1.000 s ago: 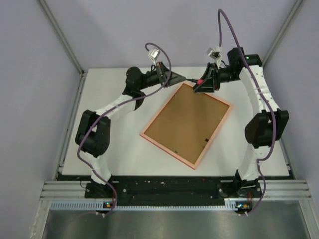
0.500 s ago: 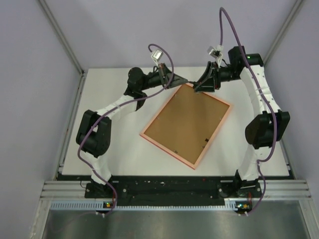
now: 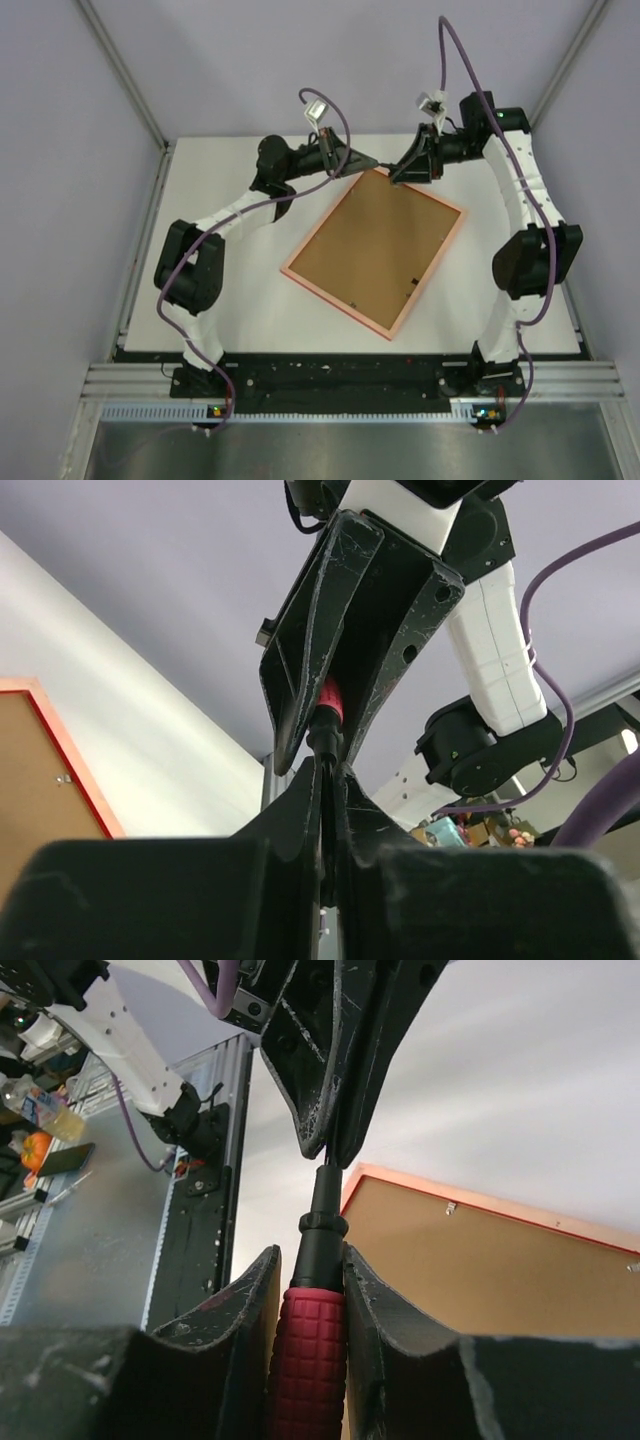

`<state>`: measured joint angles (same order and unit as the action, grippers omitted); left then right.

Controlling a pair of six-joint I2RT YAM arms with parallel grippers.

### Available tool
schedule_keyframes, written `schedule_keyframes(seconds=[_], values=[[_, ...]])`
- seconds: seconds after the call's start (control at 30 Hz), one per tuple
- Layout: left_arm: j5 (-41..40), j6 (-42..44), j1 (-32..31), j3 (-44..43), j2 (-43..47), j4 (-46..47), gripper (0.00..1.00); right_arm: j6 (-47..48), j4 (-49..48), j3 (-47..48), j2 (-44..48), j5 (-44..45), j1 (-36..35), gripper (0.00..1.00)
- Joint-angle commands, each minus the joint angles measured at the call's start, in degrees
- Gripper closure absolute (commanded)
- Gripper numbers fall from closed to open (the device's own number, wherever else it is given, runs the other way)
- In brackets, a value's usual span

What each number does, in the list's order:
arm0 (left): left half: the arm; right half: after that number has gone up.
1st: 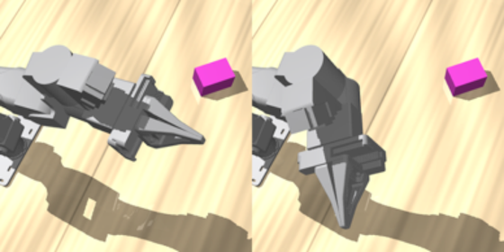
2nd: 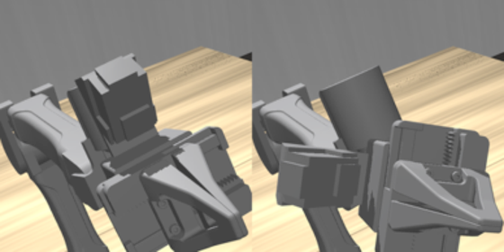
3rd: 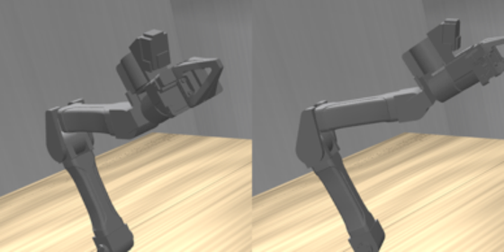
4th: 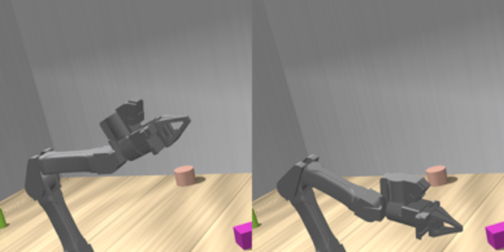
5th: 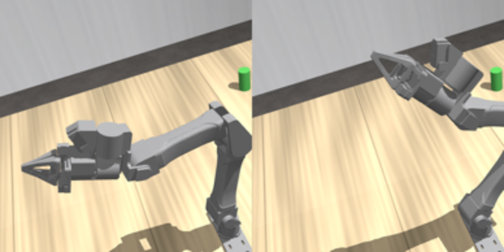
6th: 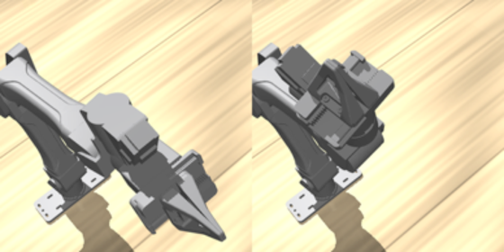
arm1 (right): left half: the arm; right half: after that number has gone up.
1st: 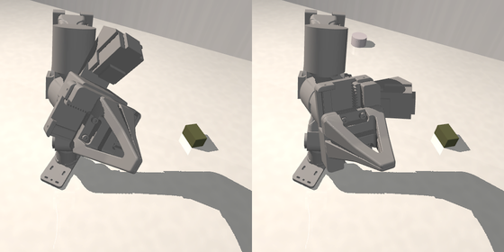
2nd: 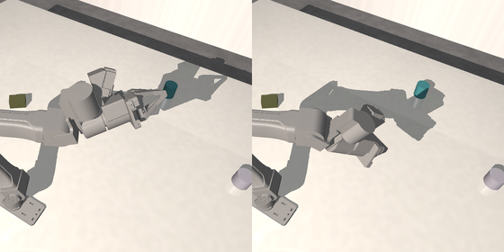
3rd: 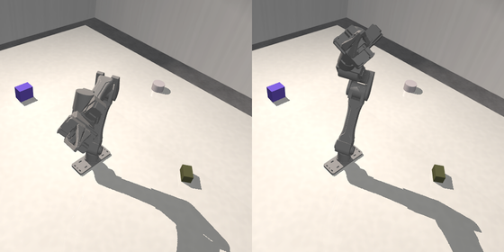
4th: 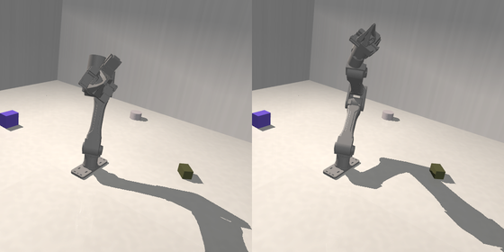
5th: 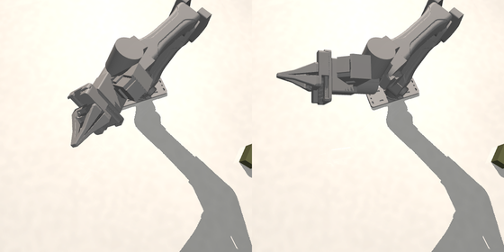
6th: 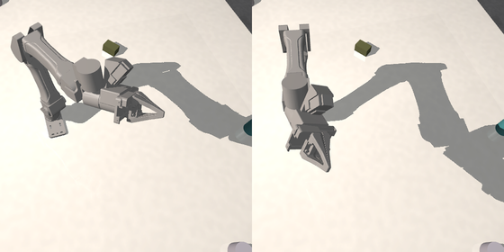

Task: Take the photo out of the frame
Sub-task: Adjust the screwdriver, then release the photo frame item from the photo frame.

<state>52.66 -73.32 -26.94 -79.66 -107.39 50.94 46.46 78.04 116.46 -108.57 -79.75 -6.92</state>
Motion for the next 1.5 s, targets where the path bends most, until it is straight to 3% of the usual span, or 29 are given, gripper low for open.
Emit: schedule_keyframes(seconds=[0.0, 0.07, 0.17, 0.27, 0.3, 0.5, 0.57, 0.6, 0.7, 0.87, 1.0, 1.2, 1.47], values=[[1.7, -1.8, -0.7, -2.4, 0.3, 2.9, 0.79, 2.9, 7.8, 2.7, 2.8, -15.0, -1.6, 1.0], [1.8, -1.4, -0.7, -2.7, 0.4, 2.2, 0.49, 2.4, 7.5, 2.7, 2.7, -14.9, -1.1, 1.0], [2.3, -0.2, 0.0, -3.0, 0.9, 0.0, 0.15, 1.7, 7.7, 1.8, 1.9, -14.9, 1.5, 1.0], [2.6, 0.2, 1.8, -3.2, 1.5, -0.1, 0.1, 1.2, 8.0, 1.2, 0.6, -15.0, 5.1, 1.0], [2.8, 0.7, 2.3, -3.3, 1.6, -0.7, 0.02, 1.0, 8.0, 1.2, 0.3, -14.9, 6.1, 1.0], [3.6, 8.4, 3.8, -5.9, 2.2, -11.7, 0.02, -3.0, 7.8, 2.0, -1.6, -9.0, 6.7, 1.0], [3.9, 14.9, 4.8, -8.3, 2.5, -19.1, 0.02, -9.9, 4.3, 2.9, -2.0, -1.7, 6.7, 1.0], [3.3, 21.1, 5.1, -10.9, 2.9, -27.9, 0.02, -14.9, 0.3, 1.7, -1.5, 1.1, 6.7, 1.0], [-6.7, 47.1, 5.1, -19.2, 3.4, -58.4, 0.02, -27.4, -13.8, -7.1, 3.6, 20.4, 6.7, 1.0], [-23.2, 65.7, 4.6, -26.0, -2.3, -78.2, 0.02, -27.2, -10.8, -8.5, 3.9, 36.7, 6.7, 1.0], [-34.0, 74.9, 3.1, -27.4, -6.6, -82.0, 0.03, -25.9, -8.7, -11.6, 5.6, 46.1, 6.7, 1.0], [-49.0, 86.0, -3.0, -27.3, -10.3, -81.3, 0.03, -21.6, -9.0, -17.1, 10.8, 67.2, 6.7, 1.0], [-60.4, 91.2, -8.2, -28.0, -15.5, -79.5, 0.02, -11.0, 0.7, -17.8, 11.2, 79.6, 8.3, 1.0]])
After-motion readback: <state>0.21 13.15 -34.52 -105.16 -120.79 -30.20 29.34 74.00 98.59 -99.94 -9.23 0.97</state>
